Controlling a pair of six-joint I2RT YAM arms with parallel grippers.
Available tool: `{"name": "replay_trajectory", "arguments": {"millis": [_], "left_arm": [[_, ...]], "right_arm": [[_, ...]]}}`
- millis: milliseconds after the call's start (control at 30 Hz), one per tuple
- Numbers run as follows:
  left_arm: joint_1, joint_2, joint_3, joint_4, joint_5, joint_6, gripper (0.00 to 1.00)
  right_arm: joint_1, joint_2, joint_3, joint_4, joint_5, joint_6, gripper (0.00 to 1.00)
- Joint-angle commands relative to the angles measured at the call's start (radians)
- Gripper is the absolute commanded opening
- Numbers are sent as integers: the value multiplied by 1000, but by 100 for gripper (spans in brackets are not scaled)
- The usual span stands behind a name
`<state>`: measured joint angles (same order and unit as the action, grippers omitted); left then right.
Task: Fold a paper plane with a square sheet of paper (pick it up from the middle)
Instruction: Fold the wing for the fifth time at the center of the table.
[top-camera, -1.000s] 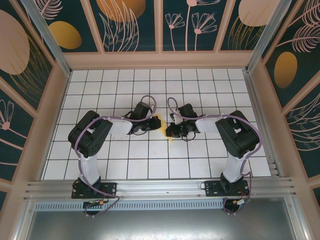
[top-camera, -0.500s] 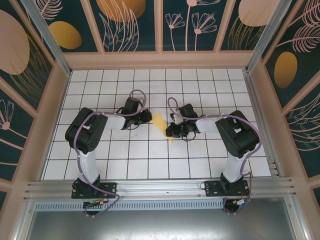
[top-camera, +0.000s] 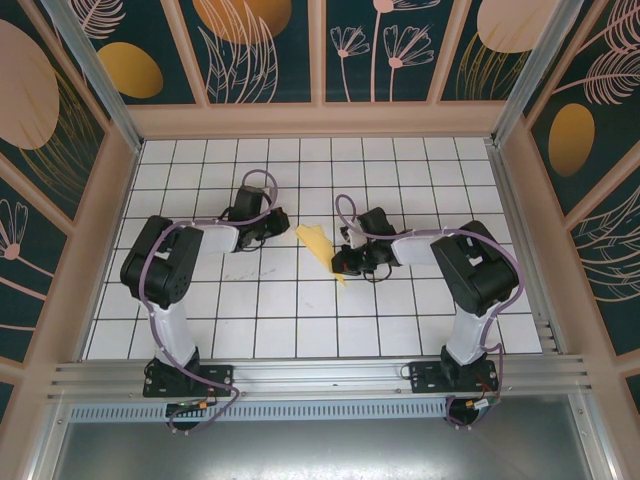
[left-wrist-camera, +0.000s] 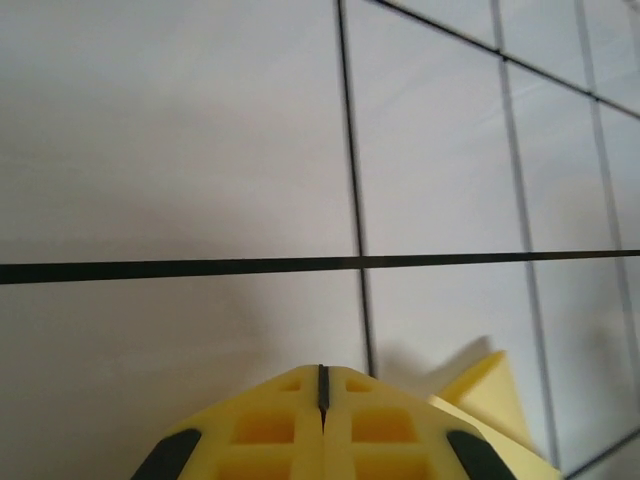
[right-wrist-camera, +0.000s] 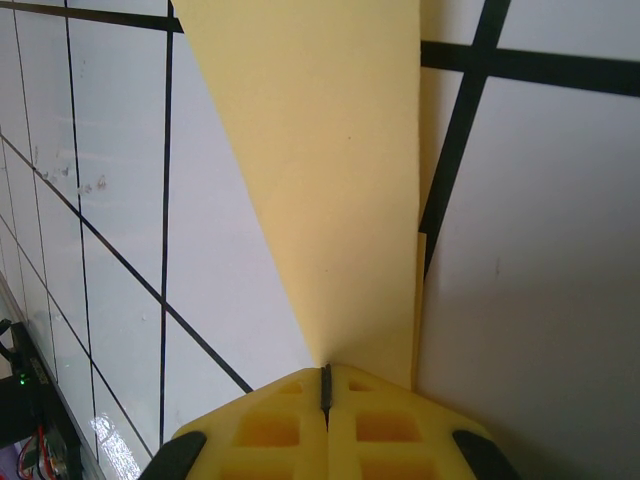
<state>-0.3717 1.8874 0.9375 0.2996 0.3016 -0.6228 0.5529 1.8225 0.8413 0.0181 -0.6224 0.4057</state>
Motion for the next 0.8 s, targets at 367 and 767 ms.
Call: {"name": "replay_trajectory", "arguments": {"millis": [367, 767], "left_arm": [[-133, -35, -78, 155, 116, -107, 4], [-145, 42, -74, 117, 113, -98, 1]], "right_arm": [[0, 51, -25, -97, 57, 0, 0], [2, 0, 43, -34, -41, -6, 0]]}}
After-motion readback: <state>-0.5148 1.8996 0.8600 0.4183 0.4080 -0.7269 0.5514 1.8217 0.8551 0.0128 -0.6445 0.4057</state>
